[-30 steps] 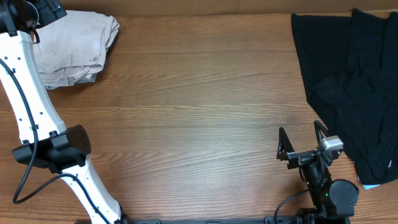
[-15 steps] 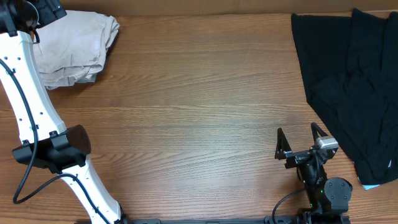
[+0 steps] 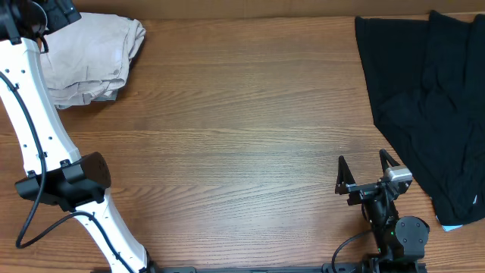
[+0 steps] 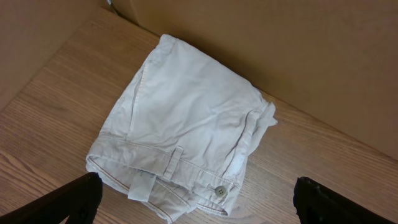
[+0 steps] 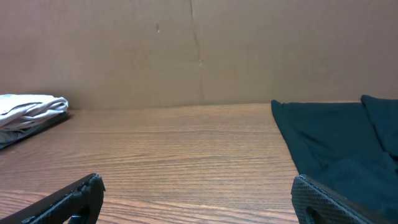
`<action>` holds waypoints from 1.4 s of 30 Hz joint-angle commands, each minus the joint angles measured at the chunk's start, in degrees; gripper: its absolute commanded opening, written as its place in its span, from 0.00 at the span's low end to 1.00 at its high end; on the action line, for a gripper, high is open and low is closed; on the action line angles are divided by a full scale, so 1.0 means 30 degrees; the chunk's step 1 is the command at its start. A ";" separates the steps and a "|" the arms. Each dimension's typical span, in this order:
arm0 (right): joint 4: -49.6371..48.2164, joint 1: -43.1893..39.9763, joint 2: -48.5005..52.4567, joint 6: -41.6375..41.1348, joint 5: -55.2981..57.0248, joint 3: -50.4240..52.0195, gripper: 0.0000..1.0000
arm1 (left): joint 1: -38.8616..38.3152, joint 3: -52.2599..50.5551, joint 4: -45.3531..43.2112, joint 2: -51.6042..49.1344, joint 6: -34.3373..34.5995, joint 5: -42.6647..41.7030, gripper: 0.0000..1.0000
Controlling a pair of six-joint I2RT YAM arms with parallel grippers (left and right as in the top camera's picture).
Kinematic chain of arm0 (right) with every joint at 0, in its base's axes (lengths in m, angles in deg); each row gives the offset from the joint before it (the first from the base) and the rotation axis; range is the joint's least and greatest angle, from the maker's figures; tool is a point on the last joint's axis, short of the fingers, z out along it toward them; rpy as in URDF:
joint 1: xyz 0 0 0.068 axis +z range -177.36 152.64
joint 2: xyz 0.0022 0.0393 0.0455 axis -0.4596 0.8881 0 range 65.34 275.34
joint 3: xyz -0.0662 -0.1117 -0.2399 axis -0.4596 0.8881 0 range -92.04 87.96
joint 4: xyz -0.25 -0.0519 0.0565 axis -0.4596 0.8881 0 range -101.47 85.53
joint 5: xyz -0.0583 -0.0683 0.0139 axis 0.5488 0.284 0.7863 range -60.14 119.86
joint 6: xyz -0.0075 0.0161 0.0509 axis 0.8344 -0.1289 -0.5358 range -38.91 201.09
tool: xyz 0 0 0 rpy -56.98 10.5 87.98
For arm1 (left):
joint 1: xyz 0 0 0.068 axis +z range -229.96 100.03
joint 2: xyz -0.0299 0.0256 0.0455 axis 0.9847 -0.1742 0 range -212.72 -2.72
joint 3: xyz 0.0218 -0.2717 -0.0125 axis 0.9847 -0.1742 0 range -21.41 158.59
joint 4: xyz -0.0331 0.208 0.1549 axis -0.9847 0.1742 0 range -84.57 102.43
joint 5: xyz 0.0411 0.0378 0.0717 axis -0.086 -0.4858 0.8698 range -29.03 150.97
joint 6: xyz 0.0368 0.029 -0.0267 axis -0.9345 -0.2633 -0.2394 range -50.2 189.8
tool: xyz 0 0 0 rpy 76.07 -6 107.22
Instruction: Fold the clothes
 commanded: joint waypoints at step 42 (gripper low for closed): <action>-0.0066 -0.0058 -0.0211 0.0131 0.0160 0.0204 1.00 | -0.6127 -2.5099 -0.6659 2.4188 0.0787 -0.0685 1.00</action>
